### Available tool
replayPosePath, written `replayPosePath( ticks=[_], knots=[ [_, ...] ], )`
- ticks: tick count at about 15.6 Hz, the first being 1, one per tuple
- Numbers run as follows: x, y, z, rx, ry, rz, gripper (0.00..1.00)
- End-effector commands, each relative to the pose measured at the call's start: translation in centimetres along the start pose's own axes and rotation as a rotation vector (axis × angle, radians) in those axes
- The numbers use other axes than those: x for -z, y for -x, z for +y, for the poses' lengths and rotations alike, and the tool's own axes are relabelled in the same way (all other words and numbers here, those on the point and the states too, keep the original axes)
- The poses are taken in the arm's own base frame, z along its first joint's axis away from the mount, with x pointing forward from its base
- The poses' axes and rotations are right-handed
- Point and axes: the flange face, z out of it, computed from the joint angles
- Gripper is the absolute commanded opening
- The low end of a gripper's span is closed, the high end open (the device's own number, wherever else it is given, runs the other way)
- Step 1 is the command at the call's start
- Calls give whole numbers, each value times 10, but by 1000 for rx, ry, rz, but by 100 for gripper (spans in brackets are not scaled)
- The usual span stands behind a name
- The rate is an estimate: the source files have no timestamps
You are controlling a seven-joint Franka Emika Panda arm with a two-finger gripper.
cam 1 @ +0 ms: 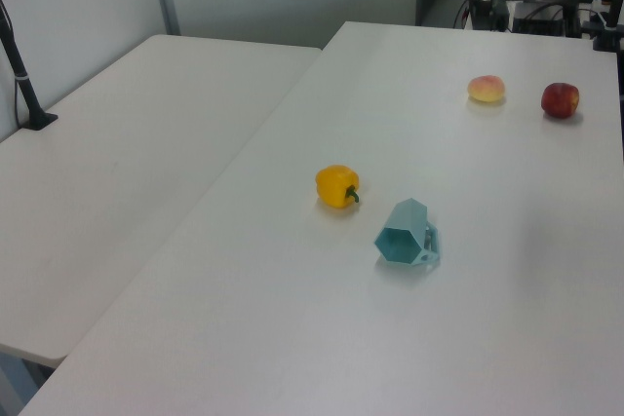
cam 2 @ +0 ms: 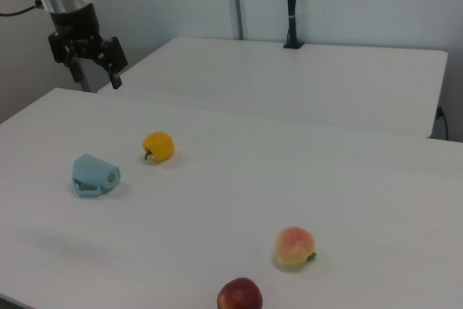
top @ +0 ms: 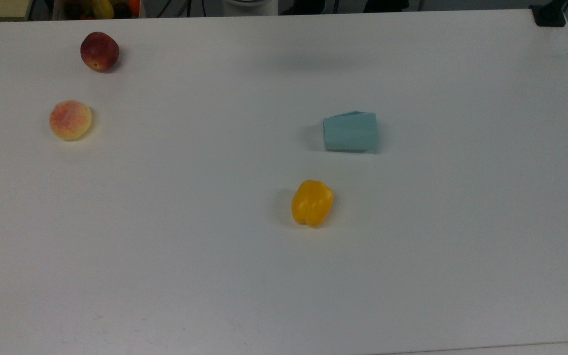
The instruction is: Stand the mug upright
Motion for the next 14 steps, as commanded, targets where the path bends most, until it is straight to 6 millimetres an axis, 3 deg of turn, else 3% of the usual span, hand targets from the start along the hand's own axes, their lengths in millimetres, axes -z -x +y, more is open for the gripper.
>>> replayPosePath(
  ticks=[1, 7, 11, 12, 14],
  knots=[
    [-5, 9, -3, 1, -12, 12, 100],
    [-5, 9, -4, 4, -12, 12, 100],
    [6, 14, -4, 7, 2, 25, 100],
    [5, 13, -8, 17, 12, 22, 100],
    [-7, 8, -46, 91, 77, 3, 100]
  ],
)
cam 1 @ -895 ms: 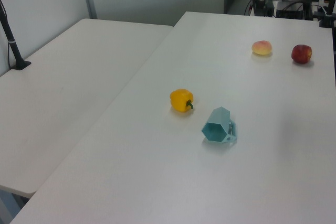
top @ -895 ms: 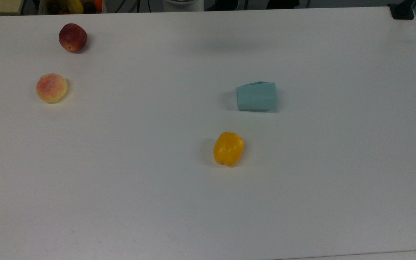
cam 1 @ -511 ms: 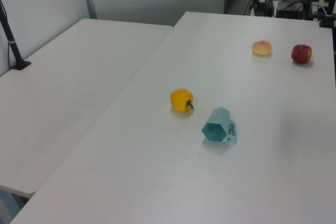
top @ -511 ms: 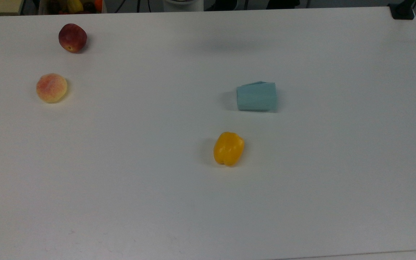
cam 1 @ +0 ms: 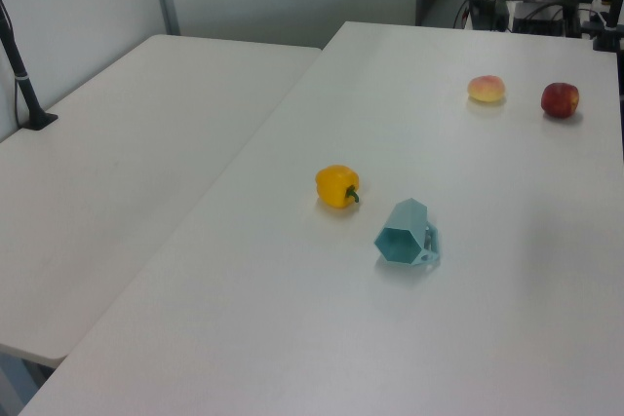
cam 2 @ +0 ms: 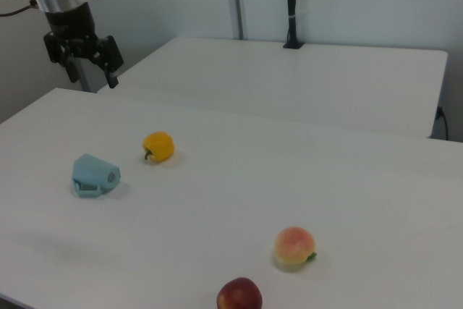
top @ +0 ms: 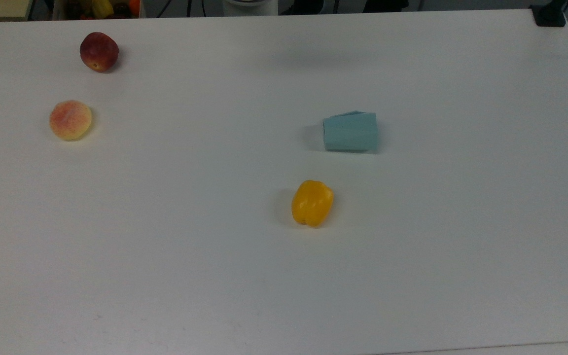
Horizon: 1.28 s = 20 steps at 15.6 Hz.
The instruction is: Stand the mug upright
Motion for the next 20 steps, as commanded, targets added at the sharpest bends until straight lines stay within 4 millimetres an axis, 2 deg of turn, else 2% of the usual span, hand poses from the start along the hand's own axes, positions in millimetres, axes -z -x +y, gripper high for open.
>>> replayPosePath(
  ticks=[1, 4, 8, 11, 14, 16, 20],
  knots=[
    [-13, 0, -54, 73, 84, -1, 100],
    [-28, -6, -89, 37, 157, -4, 100],
    [-59, -22, -129, 26, 217, -17, 100],
    [-103, -35, -170, -18, 306, -1, 100],
    [-155, -39, -214, -66, 399, 19, 100],
    [-183, -42, -244, -85, 425, 55, 100],
    [-248, -49, -285, -152, 504, 140, 100]
  ],
)
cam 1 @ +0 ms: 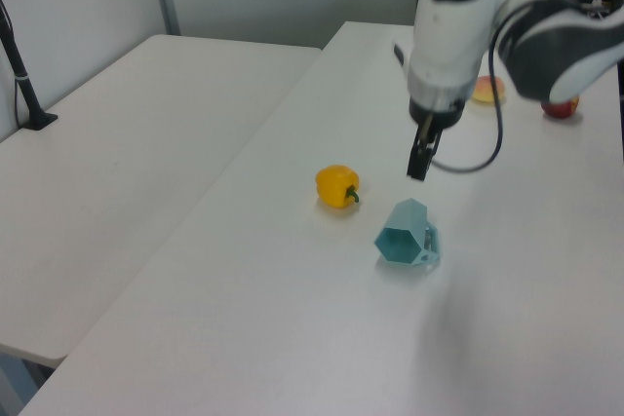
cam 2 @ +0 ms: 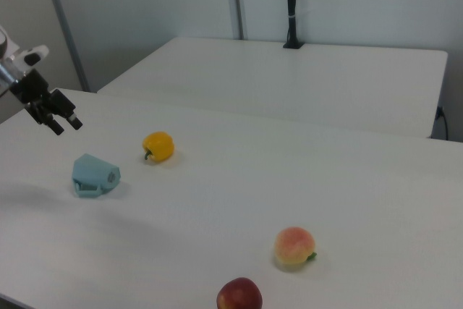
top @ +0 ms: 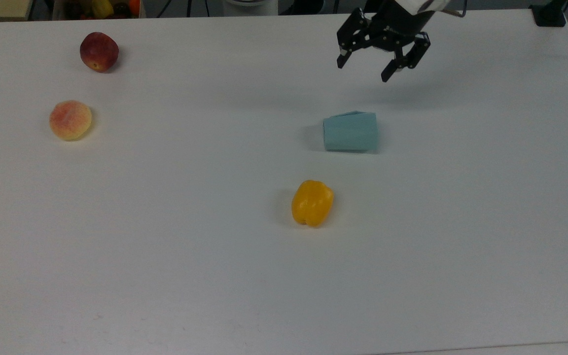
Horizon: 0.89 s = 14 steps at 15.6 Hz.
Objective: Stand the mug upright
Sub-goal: 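Move the open gripper down over the tipped light-blue cup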
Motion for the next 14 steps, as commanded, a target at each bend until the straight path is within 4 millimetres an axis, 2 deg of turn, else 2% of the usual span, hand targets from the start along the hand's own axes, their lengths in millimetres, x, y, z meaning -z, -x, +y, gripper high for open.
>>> replayPosePath(
  ticks=[1, 4, 6, 10, 13, 14],
  knots=[
    [-26, -5, -54, -86, 42, 74, 100],
    [-59, 3, -90, -72, 84, 99, 100],
    [-77, 5, -101, -73, 114, 110, 100],
    [-90, 4, -104, -62, 142, 125, 100],
    [-94, 4, -94, -69, 176, 109, 100],
    [-103, 8, -88, -70, 218, 81, 100]
  ],
)
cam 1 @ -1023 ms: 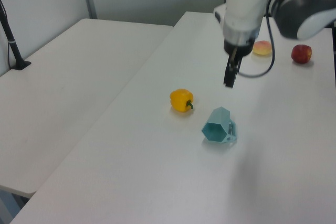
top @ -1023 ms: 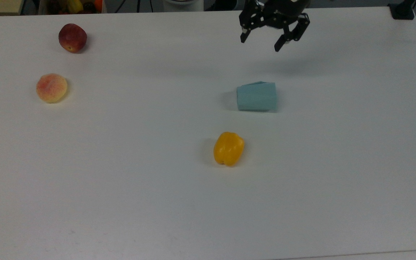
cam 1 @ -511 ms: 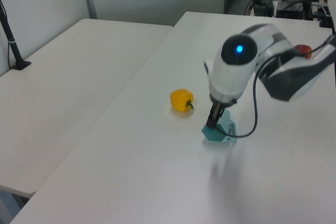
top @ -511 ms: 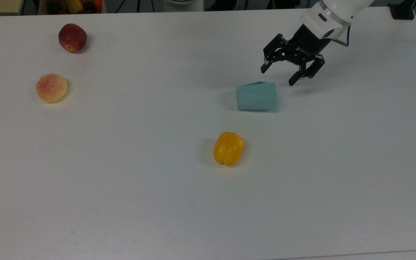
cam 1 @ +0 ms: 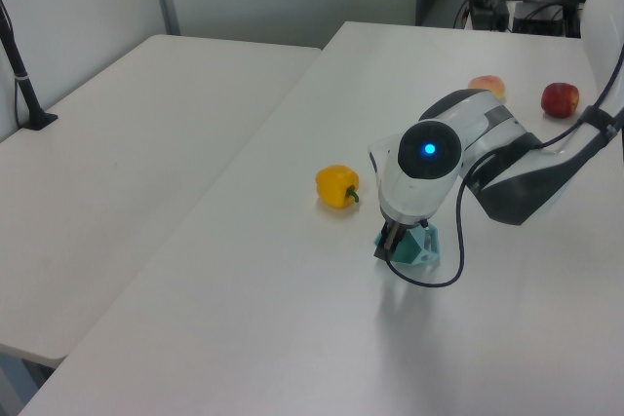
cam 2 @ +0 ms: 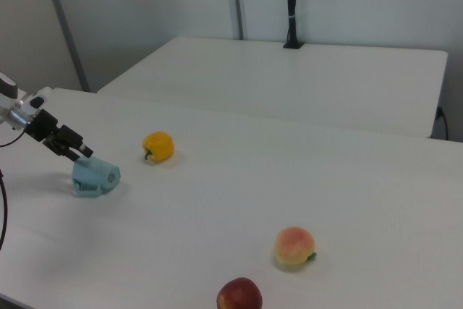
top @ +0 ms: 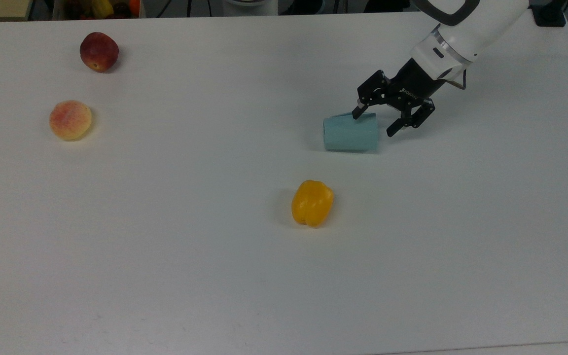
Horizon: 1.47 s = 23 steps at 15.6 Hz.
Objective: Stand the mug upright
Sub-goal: 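Close the gripper on the cup's rim and grip it, then lift the cup, rotating it upright, and carry it toward the peach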
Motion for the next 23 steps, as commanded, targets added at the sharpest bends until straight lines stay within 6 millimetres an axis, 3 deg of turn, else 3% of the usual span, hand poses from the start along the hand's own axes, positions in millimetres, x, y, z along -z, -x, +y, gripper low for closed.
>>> replayPosePath(
  ticks=[1, 4, 6, 7, 8, 11, 12, 16, 22, 23],
  knots=[
    [-11, 8, 16, -8, 111, -39, 100],
    [-25, 10, 28, -11, 185, -76, 99],
    [-28, 11, 32, -12, 211, -89, 92],
    [-31, 13, 32, -5, 217, -86, 83],
    [-35, 13, 33, -1, 228, -81, 74],
    [-41, 11, 36, 0, 228, -83, 10],
    [-43, 8, 40, -6, 227, -88, 0],
    [-48, -3, 61, 2, 220, -118, 0],
    [-12, -30, 123, 87, 15, -275, 0],
    [-4, -37, 145, 94, -40, -299, 0]
  ],
)
